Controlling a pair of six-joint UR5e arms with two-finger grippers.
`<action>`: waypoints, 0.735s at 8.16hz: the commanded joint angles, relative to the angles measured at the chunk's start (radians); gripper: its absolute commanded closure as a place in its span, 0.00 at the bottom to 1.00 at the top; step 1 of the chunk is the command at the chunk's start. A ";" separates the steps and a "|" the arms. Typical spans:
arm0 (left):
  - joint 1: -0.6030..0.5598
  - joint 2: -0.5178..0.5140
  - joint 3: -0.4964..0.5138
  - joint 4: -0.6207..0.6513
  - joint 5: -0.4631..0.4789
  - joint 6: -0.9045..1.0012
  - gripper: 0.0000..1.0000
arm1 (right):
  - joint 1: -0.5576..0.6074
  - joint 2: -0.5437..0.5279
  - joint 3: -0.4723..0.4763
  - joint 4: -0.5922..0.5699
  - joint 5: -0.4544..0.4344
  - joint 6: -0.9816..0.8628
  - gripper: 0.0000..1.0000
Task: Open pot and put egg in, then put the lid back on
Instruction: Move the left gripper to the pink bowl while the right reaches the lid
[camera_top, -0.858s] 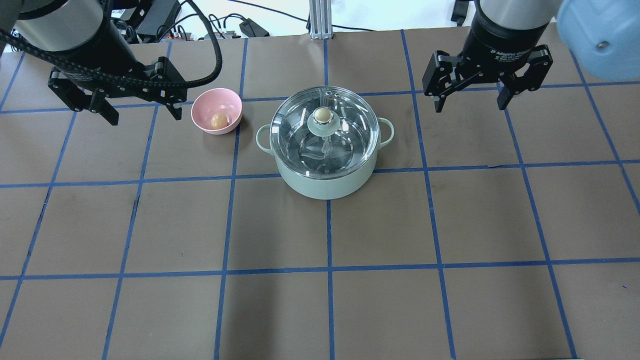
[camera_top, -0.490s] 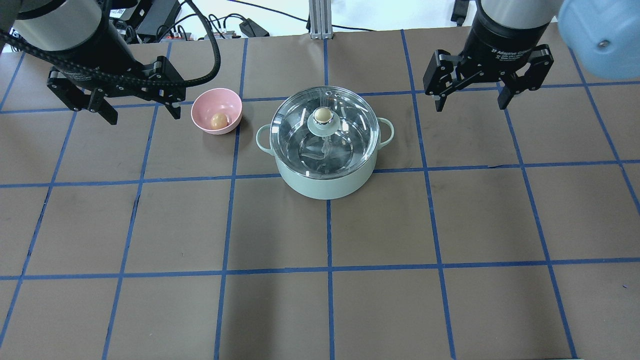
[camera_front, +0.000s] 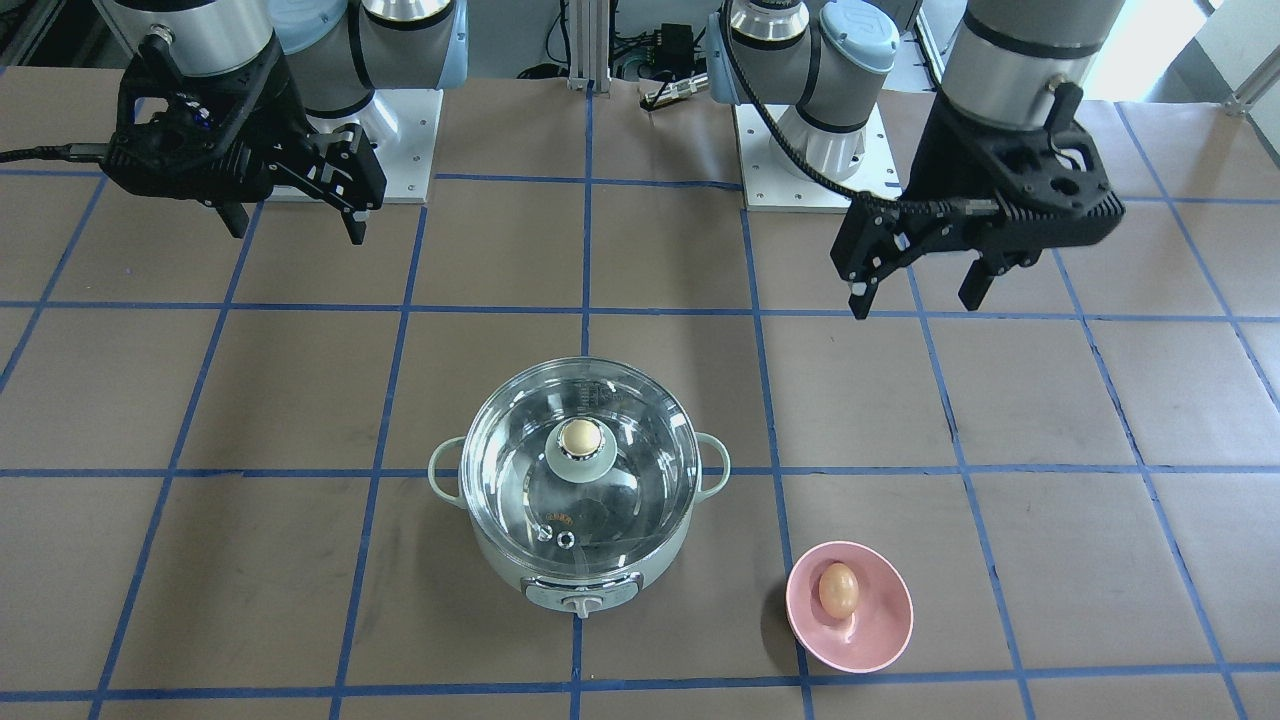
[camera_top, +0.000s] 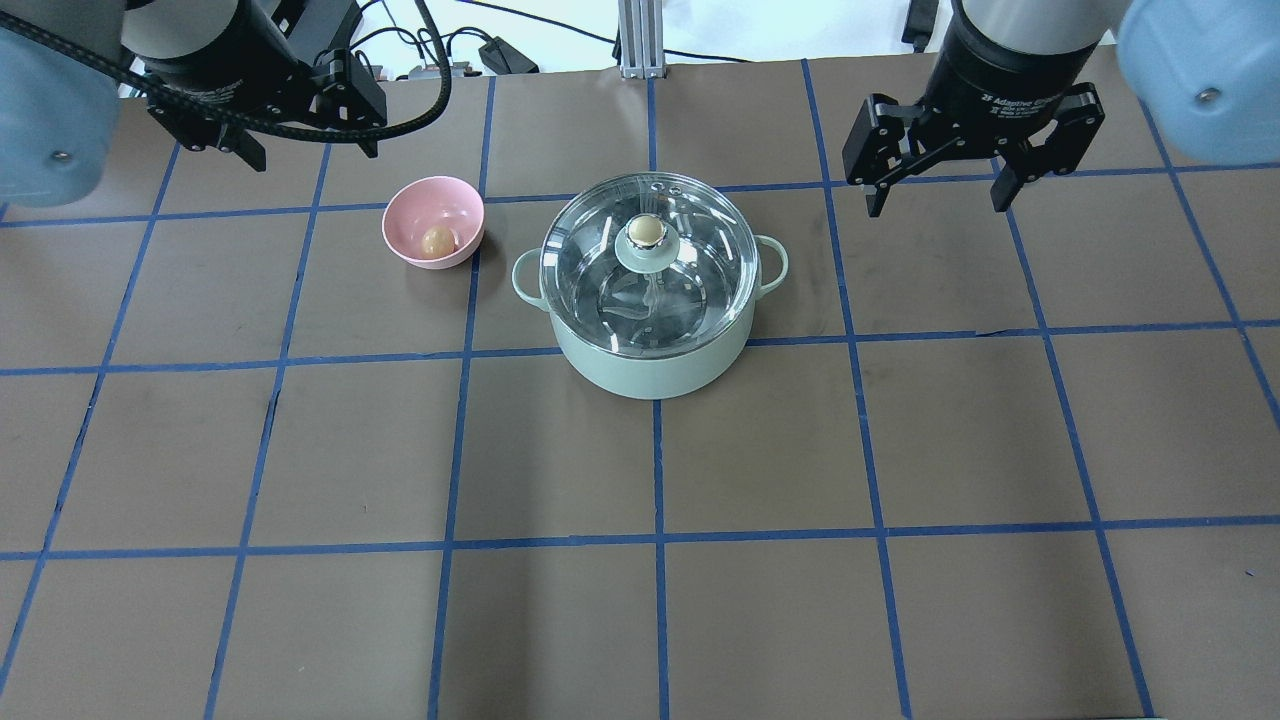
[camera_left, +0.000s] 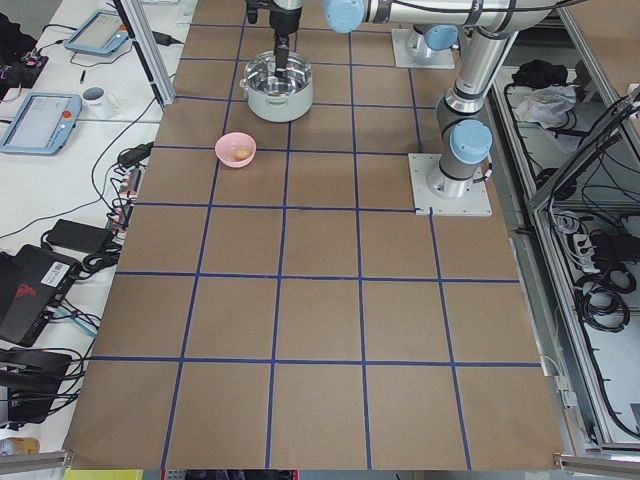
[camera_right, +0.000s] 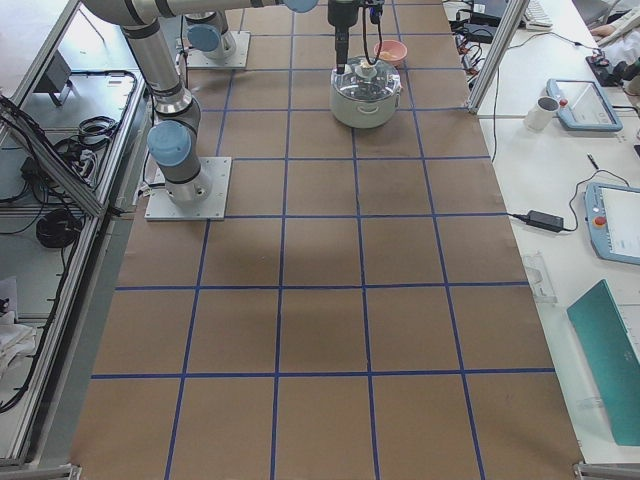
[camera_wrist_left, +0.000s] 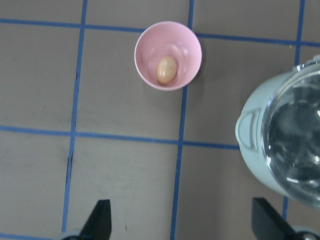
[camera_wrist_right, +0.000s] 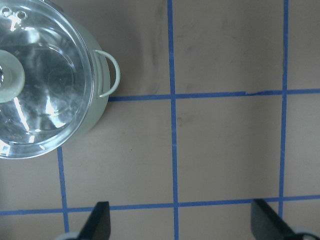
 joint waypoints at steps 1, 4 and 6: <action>0.002 -0.161 -0.016 0.248 0.004 0.051 0.00 | 0.021 0.039 -0.010 -0.112 0.027 0.080 0.00; 0.010 -0.308 -0.051 0.367 0.005 0.093 0.00 | 0.166 0.209 -0.138 -0.133 0.024 0.213 0.00; 0.010 -0.407 -0.054 0.440 0.010 0.087 0.00 | 0.226 0.299 -0.169 -0.222 0.051 0.262 0.00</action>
